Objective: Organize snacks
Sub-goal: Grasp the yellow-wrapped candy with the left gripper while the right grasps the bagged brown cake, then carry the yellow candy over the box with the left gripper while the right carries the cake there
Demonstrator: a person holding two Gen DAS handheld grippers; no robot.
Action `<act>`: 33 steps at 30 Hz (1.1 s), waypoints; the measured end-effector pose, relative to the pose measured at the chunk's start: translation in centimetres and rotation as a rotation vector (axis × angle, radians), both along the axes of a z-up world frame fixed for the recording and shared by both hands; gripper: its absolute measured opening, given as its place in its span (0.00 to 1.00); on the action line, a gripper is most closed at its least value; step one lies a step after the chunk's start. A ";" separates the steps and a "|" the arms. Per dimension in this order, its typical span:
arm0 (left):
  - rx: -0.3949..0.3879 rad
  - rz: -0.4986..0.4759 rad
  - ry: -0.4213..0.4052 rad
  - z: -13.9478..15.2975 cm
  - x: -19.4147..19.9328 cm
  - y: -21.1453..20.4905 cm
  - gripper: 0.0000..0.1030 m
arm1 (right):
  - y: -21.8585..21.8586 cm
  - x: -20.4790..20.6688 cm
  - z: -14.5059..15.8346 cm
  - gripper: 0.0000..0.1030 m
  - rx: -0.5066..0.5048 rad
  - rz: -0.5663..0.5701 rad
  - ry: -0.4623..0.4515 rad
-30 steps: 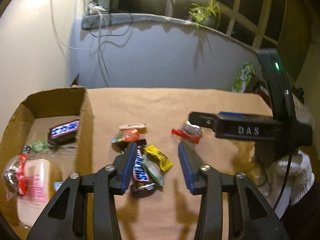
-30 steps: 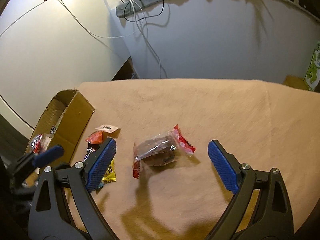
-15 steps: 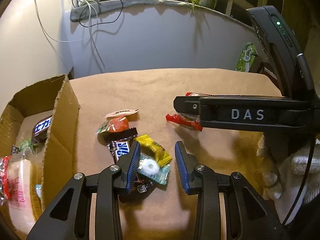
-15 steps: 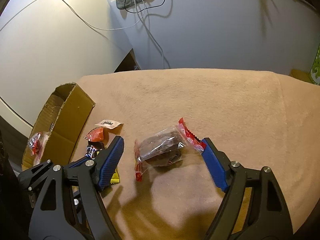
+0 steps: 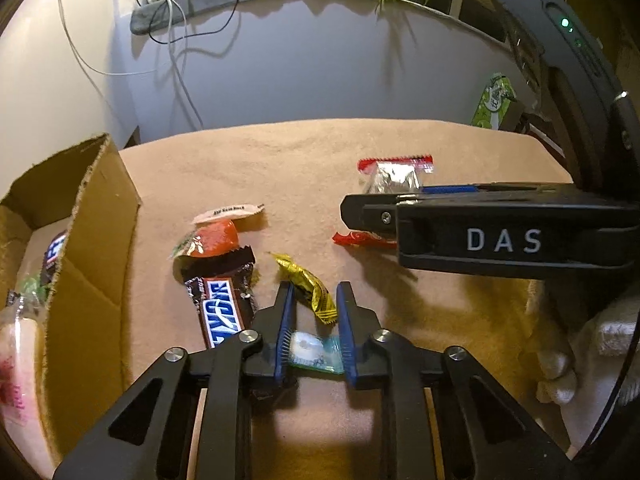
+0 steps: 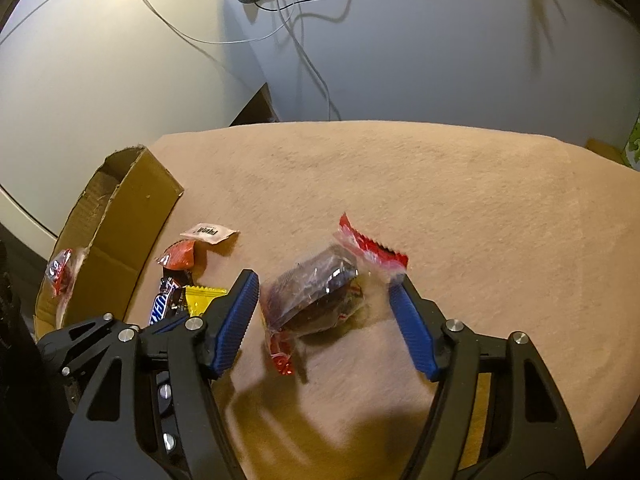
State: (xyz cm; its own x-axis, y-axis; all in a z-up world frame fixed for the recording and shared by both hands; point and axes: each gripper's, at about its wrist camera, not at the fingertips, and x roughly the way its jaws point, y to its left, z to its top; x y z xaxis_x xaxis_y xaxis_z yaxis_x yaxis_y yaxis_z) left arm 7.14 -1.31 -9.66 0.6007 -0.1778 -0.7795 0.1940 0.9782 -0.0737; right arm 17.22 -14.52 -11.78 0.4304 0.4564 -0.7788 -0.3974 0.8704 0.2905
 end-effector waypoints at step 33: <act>-0.115 0.053 -0.148 4.7 -2.2 3.1 0.09 | -1.5 -3.0 4.7 0.44 0.097 -0.014 -0.125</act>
